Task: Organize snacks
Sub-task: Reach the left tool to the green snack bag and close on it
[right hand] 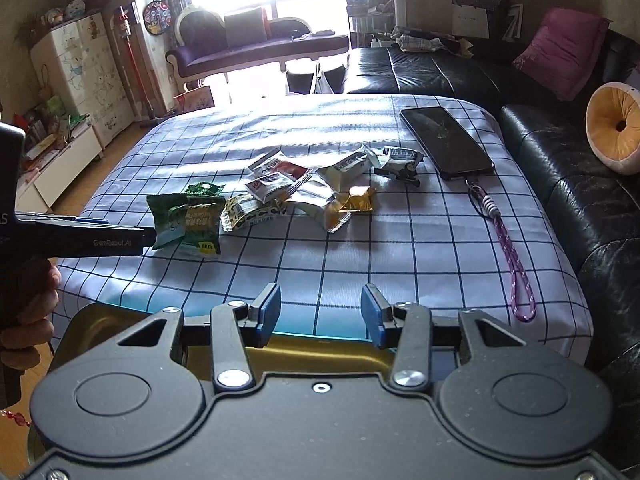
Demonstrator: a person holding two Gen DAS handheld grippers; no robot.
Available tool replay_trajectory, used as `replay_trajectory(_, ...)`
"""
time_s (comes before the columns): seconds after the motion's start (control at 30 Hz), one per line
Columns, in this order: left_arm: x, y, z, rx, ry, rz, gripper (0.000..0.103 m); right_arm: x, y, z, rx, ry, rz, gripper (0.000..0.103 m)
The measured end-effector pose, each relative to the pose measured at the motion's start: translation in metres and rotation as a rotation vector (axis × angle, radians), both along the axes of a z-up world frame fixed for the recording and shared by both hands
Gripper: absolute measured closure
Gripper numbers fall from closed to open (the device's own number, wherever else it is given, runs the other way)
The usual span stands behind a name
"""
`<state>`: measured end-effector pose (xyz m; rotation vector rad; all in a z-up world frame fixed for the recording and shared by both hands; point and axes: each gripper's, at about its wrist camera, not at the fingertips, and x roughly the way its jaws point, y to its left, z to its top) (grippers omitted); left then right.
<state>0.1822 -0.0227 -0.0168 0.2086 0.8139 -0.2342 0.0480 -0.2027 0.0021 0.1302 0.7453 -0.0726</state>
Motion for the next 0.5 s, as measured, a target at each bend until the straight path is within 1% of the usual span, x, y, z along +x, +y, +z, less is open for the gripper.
replay_trajectory(0.07,0.012,-0.002,-0.006,-0.007,0.014,-0.02,0.038,0.006,-0.002,-0.001,-0.01,-0.003,0.006,0.051)
replay_trajectory(0.27,0.037,-0.007,-0.018,0.002,0.019,-0.026,0.038,0.023,-0.006,-0.004,-0.008,0.011,0.015,0.051)
replay_trajectory(0.33,0.043,-0.009,-0.02,-0.01,0.022,-0.043,0.038,0.027,-0.007,-0.005,-0.007,0.013,0.019,0.051)
replay_trajectory(0.5,0.054,-0.012,-0.026,-0.021,0.023,-0.046,0.038,0.039,-0.011,-0.008,-0.014,0.019,0.021,0.051)
